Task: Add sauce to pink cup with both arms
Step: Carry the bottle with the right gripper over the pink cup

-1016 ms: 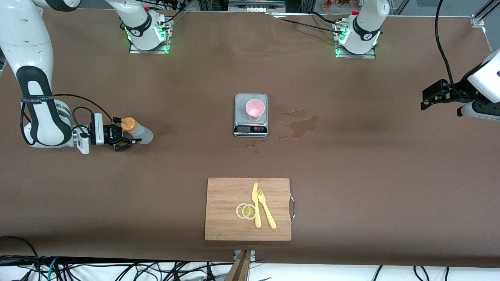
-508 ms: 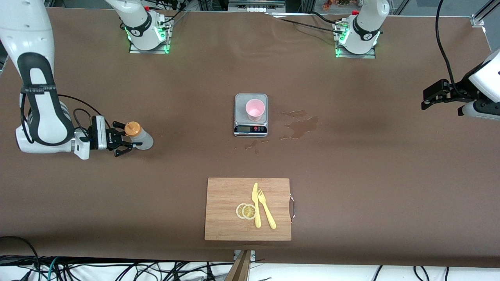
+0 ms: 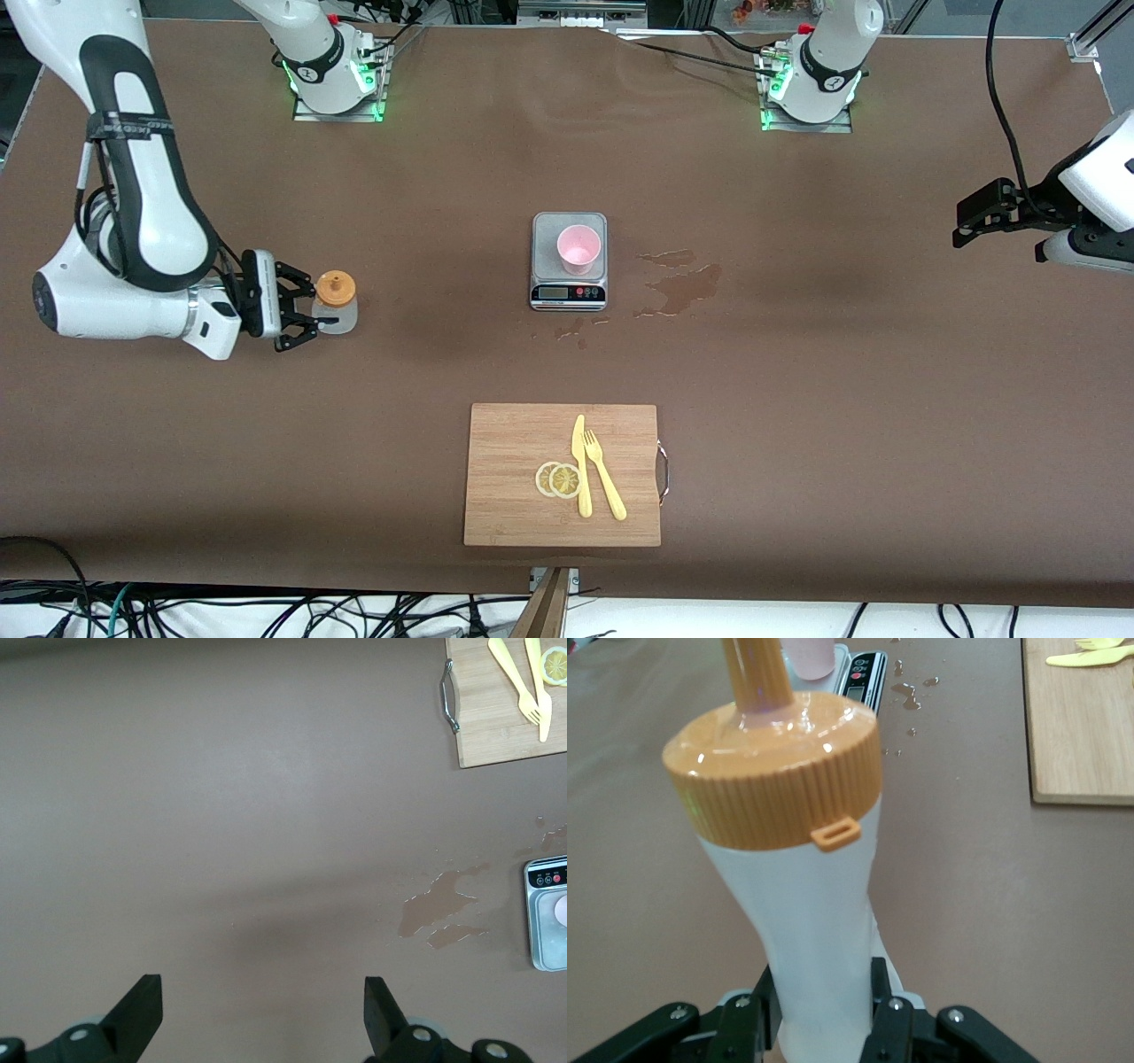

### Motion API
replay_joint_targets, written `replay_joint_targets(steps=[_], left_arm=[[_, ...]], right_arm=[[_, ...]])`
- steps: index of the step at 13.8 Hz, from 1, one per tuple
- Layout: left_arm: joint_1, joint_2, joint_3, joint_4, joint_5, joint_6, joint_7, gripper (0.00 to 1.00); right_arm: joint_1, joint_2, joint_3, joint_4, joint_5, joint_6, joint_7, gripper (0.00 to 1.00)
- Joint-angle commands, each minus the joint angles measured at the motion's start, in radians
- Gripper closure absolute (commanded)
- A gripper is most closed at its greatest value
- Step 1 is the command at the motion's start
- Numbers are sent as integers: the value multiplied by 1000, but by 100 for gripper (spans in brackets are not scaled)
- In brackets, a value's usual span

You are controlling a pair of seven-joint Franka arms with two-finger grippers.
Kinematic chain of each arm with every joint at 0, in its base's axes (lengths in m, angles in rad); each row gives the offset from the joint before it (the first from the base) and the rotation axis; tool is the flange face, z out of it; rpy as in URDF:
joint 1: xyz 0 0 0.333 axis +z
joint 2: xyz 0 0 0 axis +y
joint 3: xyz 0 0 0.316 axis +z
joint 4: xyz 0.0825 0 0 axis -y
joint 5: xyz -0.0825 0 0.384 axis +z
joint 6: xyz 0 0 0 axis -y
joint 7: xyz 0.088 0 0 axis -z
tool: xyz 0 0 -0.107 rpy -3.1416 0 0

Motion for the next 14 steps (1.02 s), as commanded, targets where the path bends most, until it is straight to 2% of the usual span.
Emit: replay_joint_targets(steps=[1, 8, 12, 14], left_arm=[[7, -2, -8, 11, 1, -15, -7, 0], [6, -1, -8, 9, 1, -13, -8, 0], [6, -1, -8, 9, -1, -13, -7, 0], [6, -1, -8, 9, 1, -13, -7, 0]], right_arm=[[68, -62, -1, -26, -54, 38, 106, 59], [257, -103, -1, -23, -255, 119, 393, 58], [343, -116, -1, -7, -375, 120, 548, 58], [366, -112, 0, 4, -400, 119, 625, 58]])
